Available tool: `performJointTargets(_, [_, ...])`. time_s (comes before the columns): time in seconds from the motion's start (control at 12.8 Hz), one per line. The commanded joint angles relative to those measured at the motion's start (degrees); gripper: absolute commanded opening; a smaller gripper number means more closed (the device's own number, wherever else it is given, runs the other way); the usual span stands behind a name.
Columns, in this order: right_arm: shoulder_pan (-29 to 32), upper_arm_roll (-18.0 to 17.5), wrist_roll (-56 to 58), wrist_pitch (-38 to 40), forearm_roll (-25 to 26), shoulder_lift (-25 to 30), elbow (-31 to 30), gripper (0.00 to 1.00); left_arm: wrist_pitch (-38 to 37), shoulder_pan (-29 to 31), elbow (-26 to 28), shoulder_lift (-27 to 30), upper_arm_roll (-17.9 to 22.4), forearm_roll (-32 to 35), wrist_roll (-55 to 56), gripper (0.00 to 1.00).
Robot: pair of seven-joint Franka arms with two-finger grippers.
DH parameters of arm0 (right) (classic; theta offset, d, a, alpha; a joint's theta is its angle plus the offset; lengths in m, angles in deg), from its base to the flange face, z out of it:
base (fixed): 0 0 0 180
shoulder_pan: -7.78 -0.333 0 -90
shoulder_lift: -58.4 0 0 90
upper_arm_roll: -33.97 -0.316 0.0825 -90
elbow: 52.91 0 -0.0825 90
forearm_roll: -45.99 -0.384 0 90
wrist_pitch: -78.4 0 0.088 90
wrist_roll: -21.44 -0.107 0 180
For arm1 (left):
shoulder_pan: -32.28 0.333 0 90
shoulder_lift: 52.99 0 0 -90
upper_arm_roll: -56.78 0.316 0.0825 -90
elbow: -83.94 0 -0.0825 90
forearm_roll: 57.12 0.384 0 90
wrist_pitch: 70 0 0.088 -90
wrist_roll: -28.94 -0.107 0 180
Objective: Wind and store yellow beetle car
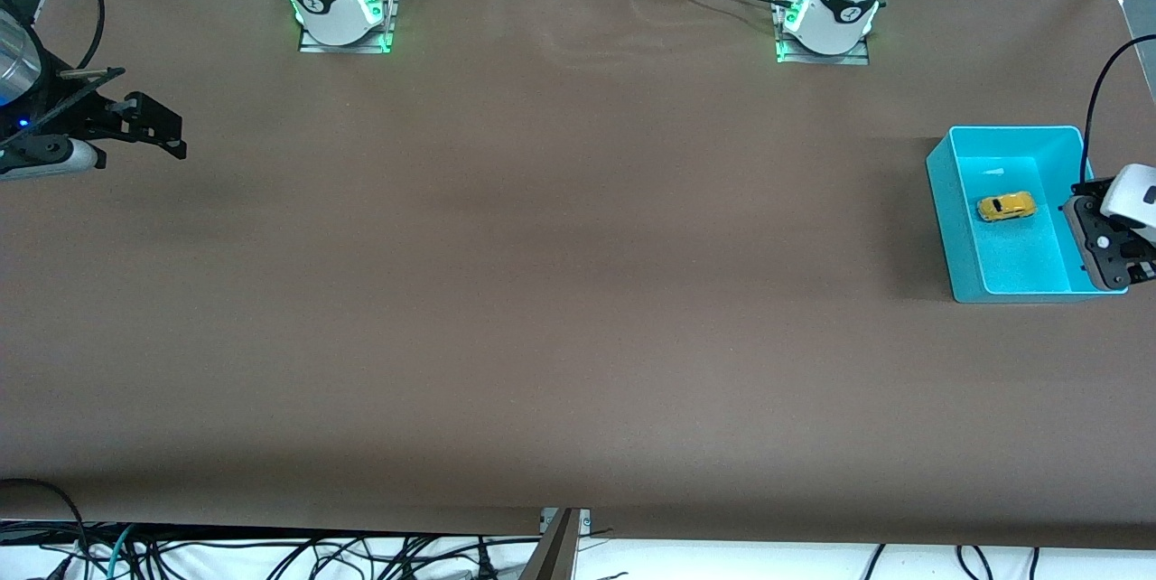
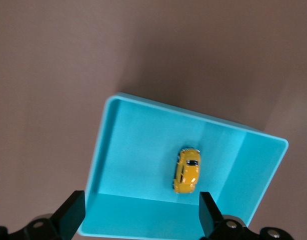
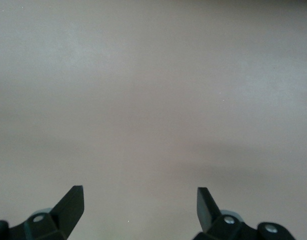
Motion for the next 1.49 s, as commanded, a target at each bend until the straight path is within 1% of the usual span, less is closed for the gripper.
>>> performJointTargets(0.0, [-0.51, 0.55, -0.69, 0.63, 0.74, 0.39, 0.41, 1.0, -2.02, -4.47, -6.42, -0.37, 1.14, -1.68, 1.79, 1.0])
performJointTargets(0.16, [-0.51, 0.55, -0.61, 0.72, 0.74, 0.48, 0.41, 1.0, -2.46, -6.41, -9.06, -0.46, 1.14, -2.47, 3.98, 1.0])
performJointTargets(0.39, [-0.51, 0.55, -0.61, 0.54, 0.65, 0.39, 0.41, 1.0, -3.95, -7.03, -10.92, -0.28, 0.71, -7.12, 9.07, 1.0])
performJointTargets(0.55, [-0.51, 0.55, -0.43, 0.46, 0.56, 0.39, 0.5, 1.0, -5.09, -11.57, -13.02, 0.59, 2.18, -7.22, 9.88, 1.0])
performJointTargets(0.63, [-0.51, 0.55, -0.43, 0.19, 0.56, 0.31, 0.5, 1.0, -5.27, -15.25, -13.11, 2.95, 5.33, -7.65, 11.45, 1.0])
performJointTargets(0.71, [-0.51, 0.55, -0.43, 0.02, 0.47, 0.13, 0.5, 1.0, -5.27, -20.16, -13.2, 5.49, 10.14, -10.44, 13.29, 1.0])
performJointTargets(0.86, [-0.51, 0.55, -0.43, 0.01, 0.39, 0.13, 0.5, 1.0, -5.27, -32.02, -13.12, 11.38, 23.66, -21.14, 19.95, 1.0])
performJointTargets(0.94, [-0.6, 0.55, -0.61, 0.02, 0.39, 0.13, 0.41, 1.0, -5.19, -36.69, -12.85, 13.58, 28.69, -25.2, 24.43, 1.0])
performJointTargets(1.02, [-0.51, 0.55, -0.61, -0.07, 0.39, 0.13, 0.41, 1.0, -5.19, -40.22, -12.33, 15.6, 31.87, -26.72, 29.17, 1.0])
performJointTargets(1.18, [-0.42, 0.82, 0.18, 0.28, 0.39, 0.22, 0.41, 1.0, -5.19, -45.5, -11.02, 18.95, 36.19, -26.91, 38.4, 1.0])
performJointTargets(1.33, [-0.42, 1.17, 0.1, 0.37, 0.3, 0.22, 0.32, 1.0, -5.1, -54.09, -9.0, 22.37, 43.81, -27.26, 48.32, 1.0])
performJointTargets(1.41, [-0.42, 1.17, 0.18, 0.28, 0.3, 0.22, 0.32, 1.0, -4.84, -57.18, -7.07, 24.48, 46.64, -29.43, 54.64, 1.0])
